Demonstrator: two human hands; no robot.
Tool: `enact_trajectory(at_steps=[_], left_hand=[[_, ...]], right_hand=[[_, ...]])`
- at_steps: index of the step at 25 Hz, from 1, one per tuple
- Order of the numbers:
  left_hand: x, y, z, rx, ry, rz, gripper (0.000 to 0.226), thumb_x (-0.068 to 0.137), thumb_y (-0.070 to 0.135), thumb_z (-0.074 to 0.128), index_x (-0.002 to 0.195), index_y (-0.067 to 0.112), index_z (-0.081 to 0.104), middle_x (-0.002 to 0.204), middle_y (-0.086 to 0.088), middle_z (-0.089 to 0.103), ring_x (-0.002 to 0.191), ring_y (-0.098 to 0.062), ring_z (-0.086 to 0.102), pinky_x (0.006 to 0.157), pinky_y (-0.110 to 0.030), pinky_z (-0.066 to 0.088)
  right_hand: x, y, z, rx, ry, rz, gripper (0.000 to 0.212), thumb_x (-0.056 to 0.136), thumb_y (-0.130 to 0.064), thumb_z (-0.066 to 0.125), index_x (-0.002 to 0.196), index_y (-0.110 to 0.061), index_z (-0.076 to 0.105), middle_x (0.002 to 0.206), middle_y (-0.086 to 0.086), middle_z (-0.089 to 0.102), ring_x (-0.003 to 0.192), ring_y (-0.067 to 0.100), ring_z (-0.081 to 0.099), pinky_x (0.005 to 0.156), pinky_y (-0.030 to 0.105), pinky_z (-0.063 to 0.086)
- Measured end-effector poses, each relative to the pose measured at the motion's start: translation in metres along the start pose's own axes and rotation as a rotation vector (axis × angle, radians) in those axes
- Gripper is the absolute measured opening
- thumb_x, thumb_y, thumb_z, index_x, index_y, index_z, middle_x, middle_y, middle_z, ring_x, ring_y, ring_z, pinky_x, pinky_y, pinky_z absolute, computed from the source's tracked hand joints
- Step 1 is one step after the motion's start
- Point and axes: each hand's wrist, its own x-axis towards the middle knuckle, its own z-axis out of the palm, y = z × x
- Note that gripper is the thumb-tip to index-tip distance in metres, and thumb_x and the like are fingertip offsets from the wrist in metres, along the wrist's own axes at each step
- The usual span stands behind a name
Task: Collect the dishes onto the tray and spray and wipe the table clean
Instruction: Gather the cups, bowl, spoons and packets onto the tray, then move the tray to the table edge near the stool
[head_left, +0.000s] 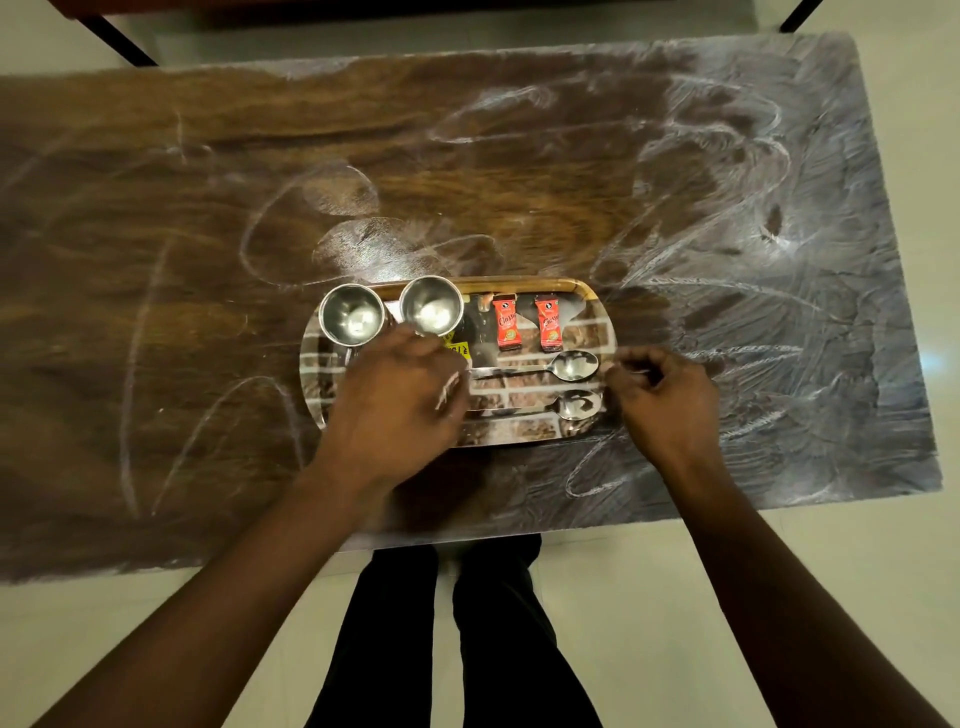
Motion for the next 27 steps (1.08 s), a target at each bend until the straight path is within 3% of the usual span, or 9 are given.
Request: enact_trajectory(at_steps=[2, 5, 7, 9, 13, 16, 19, 23, 27], left_hand=[[-0.012, -0.026, -0.016, -0.151, 0.185, -0.241, 0.012, 0.094, 0.025, 0.069, 0.096, 0.016, 0.077, 0.094, -0.001, 0.073, 0.091, -0.023, 0.064, 0.081, -0.034, 0.052], [-0.024, -0.082, -0.021, -0.362, 0.406, -0.711, 0.013, 0.095, 0.019, 0.072, 0.106, 0.014, 0.078, 0.098, -0.006, 0.074, 0.088, -0.020, 0.068, 0.085, -0.022, 0.056], [-0.029, -0.118, -0.015, -0.500, 0.395, -0.951, 0.022, 0.096, 0.018, 0.073, 0.117, 0.016, 0.076, 0.103, -0.004, 0.075, 0.092, -0.023, 0.072, 0.090, -0.039, 0.061], [-0.029, -0.135, -0.007, -0.660, 0.301, -1.082, 0.025, 0.097, 0.014, 0.073, 0.123, 0.015, 0.074, 0.106, -0.008, 0.075, 0.084, -0.020, 0.071, 0.083, -0.043, 0.063], [-0.022, -0.130, 0.002, -0.769, 0.170, -1.089, 0.021, 0.097, 0.000, 0.070, 0.118, 0.002, 0.074, 0.091, -0.012, 0.074, 0.070, -0.014, 0.065, 0.061, -0.019, 0.058], [-0.022, -0.132, 0.006, -0.827, 0.191, -1.068, 0.025, 0.094, -0.009, 0.069, 0.118, -0.003, 0.075, 0.092, -0.014, 0.076, 0.074, -0.018, 0.072, 0.066, -0.022, 0.061], [-0.024, -0.133, 0.005, -0.855, 0.200, -1.062, 0.025, 0.093, -0.011, 0.069, 0.115, -0.002, 0.076, 0.090, -0.009, 0.077, 0.064, -0.005, 0.073, 0.060, -0.016, 0.061], [-0.027, -0.136, -0.009, -0.911, 0.227, -1.085, 0.022, 0.093, -0.012, 0.067, 0.104, 0.004, 0.079, 0.075, 0.004, 0.080, 0.064, -0.007, 0.075, 0.064, -0.021, 0.064], [-0.037, -0.135, -0.037, -0.966, 0.295, -1.098, 0.024, 0.092, -0.013, 0.067, 0.105, 0.003, 0.078, 0.077, -0.003, 0.081, 0.058, -0.008, 0.075, 0.059, -0.021, 0.065]], right_hand=[[0.009, -0.001, 0.000, -0.015, 0.010, -0.005, 0.026, 0.098, -0.026, 0.073, 0.123, -0.020, 0.072, 0.101, -0.008, 0.074, 0.087, 0.005, 0.070, 0.068, 0.015, 0.051], [0.024, -0.001, 0.004, -0.020, 0.002, 0.015, 0.026, 0.100, -0.022, 0.070, 0.126, -0.020, 0.070, 0.106, -0.008, 0.072, 0.089, -0.001, 0.066, 0.075, 0.019, 0.054], [0.032, 0.000, 0.008, 0.007, -0.017, 0.050, 0.022, 0.101, -0.021, 0.068, 0.123, -0.019, 0.072, 0.105, -0.006, 0.075, 0.090, 0.007, 0.072, 0.075, 0.028, 0.060], [0.039, 0.003, 0.013, 0.068, -0.012, 0.112, 0.020, 0.101, -0.021, 0.068, 0.119, -0.017, 0.075, 0.101, 0.000, 0.079, 0.088, 0.016, 0.076, 0.080, 0.041, 0.065], [0.047, 0.002, 0.022, 0.233, 0.018, 0.268, 0.015, 0.101, -0.012, 0.068, 0.114, -0.010, 0.076, 0.100, 0.010, 0.079, 0.080, 0.016, 0.075, 0.074, 0.036, 0.064], [0.047, -0.005, 0.028, 0.297, 0.034, 0.333, 0.013, 0.102, -0.006, 0.066, 0.113, -0.005, 0.073, 0.098, 0.013, 0.078, 0.075, 0.015, 0.072, 0.063, 0.029, 0.063], [0.050, -0.007, 0.031, 0.299, 0.052, 0.342, 0.018, 0.101, -0.006, 0.067, 0.117, -0.001, 0.074, 0.102, 0.019, 0.078, 0.075, 0.020, 0.072, 0.067, 0.034, 0.064], [0.049, -0.022, 0.031, 0.321, 0.043, 0.327, 0.017, 0.100, -0.005, 0.068, 0.115, -0.003, 0.074, 0.099, 0.016, 0.078, 0.074, 0.018, 0.073, 0.066, 0.034, 0.063], [0.037, -0.048, 0.027, 0.297, -0.002, 0.281, 0.018, 0.099, -0.004, 0.068, 0.116, 0.000, 0.074, 0.096, 0.018, 0.078, 0.075, 0.023, 0.071, 0.073, 0.044, 0.063]])
